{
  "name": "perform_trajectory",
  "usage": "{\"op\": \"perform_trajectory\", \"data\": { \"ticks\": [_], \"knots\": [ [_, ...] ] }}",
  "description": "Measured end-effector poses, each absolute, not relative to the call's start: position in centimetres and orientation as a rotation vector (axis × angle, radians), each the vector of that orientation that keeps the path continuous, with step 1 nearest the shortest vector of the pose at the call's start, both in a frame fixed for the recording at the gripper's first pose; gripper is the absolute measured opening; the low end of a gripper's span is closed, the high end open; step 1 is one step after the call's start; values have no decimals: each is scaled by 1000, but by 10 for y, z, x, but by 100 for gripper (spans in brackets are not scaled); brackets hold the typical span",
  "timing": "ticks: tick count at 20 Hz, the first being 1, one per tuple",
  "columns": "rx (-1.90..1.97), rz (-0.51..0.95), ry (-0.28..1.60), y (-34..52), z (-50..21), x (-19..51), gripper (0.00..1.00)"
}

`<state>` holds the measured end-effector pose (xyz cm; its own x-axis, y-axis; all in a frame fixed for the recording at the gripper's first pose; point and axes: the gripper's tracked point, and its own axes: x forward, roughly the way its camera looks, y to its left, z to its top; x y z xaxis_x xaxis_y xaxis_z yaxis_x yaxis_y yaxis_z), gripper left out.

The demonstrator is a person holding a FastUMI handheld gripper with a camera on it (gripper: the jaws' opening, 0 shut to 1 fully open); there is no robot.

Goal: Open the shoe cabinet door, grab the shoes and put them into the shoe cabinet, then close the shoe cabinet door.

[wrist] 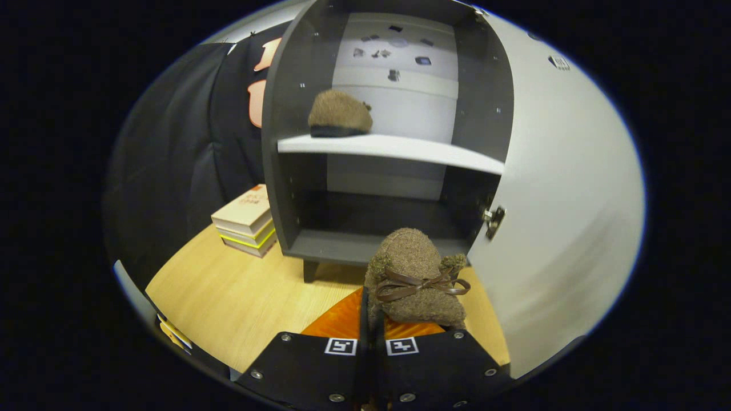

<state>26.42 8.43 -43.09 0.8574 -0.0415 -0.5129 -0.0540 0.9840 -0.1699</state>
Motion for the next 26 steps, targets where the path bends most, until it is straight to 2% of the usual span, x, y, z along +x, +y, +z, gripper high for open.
{"op": "perform_trajectory", "data": {
  "ticks": [5,11,18,26],
  "knots": [
    [-163,2,409,89,-346,317,5],
    [-178,11,324,82,-292,404,4],
    [-189,25,315,65,-291,484,4],
    [-157,53,360,62,-329,551,4]
  ]
}}
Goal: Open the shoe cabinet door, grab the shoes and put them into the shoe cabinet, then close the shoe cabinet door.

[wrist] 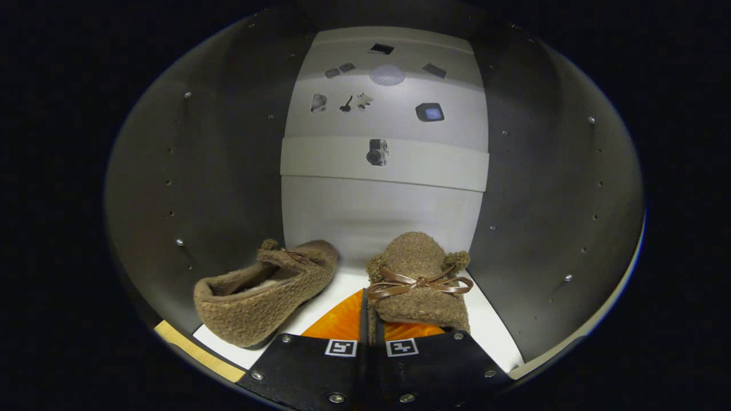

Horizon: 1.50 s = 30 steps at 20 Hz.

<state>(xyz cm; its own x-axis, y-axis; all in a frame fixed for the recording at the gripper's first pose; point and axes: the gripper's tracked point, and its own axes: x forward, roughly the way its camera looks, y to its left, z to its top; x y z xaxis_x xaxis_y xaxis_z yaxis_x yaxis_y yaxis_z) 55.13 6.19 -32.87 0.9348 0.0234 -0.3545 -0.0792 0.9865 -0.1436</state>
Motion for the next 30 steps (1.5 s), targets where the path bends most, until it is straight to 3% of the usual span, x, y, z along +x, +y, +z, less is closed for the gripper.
{"op": "perform_trajectory", "data": {
  "ticks": [11,16,20,25,30],
  "knots": [
    [-124,69,394,69,-336,584,5],
    [-109,62,413,67,-338,587,14],
    [-141,35,410,65,-337,585,32],
    [-109,59,438,82,-336,569,77],
    [-28,74,483,89,-331,554,91]
  ]
}}
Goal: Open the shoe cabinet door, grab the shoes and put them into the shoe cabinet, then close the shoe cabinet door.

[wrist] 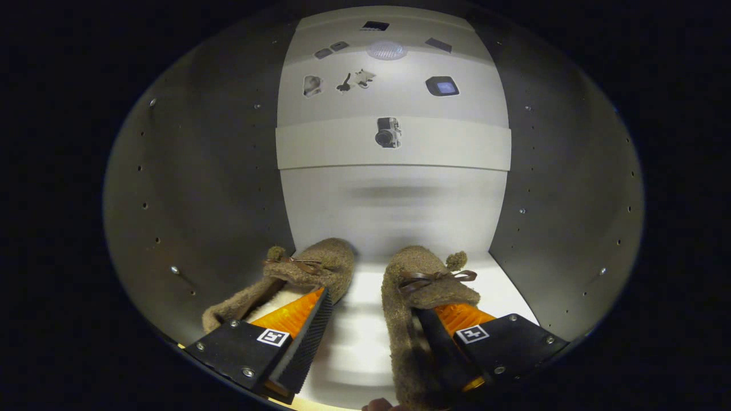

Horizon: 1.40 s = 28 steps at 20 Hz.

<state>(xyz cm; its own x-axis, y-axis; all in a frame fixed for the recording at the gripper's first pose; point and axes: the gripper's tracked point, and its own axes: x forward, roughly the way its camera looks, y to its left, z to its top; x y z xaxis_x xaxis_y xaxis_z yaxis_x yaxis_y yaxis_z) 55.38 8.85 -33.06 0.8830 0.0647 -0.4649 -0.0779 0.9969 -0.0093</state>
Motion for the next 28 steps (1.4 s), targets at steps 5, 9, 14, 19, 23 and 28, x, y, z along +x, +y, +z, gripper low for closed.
{"op": "perform_trajectory", "data": {
  "ticks": [5,9,14,19,23,28],
  "knots": [
    [26,45,493,85,-316,532,93],
    [9,23,470,84,-303,497,93],
    [21,2,429,88,-270,428,93],
    [-2,-47,379,77,-239,334,93],
    [-24,-46,367,74,-222,276,93],
    [-37,-6,314,64,-191,222,93]
  ]
}}
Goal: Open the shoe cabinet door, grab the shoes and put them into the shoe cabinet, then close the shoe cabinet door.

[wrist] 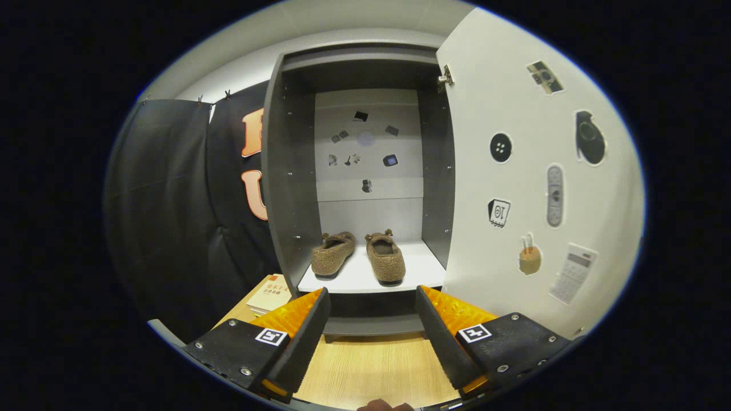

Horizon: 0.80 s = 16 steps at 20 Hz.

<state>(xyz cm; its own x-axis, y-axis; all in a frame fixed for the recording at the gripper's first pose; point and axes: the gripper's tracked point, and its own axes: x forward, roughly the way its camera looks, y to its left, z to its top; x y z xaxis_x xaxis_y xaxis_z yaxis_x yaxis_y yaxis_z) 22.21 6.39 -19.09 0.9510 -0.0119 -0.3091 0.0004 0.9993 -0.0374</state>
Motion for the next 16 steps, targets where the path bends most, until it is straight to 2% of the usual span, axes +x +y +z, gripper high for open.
{"op": "perform_trajectory", "data": {
  "ticks": [9,16],
  "knots": [
    [-57,170,275,-30,-153,98,93],
    [14,280,250,-82,-142,67,93]
  ]
}}
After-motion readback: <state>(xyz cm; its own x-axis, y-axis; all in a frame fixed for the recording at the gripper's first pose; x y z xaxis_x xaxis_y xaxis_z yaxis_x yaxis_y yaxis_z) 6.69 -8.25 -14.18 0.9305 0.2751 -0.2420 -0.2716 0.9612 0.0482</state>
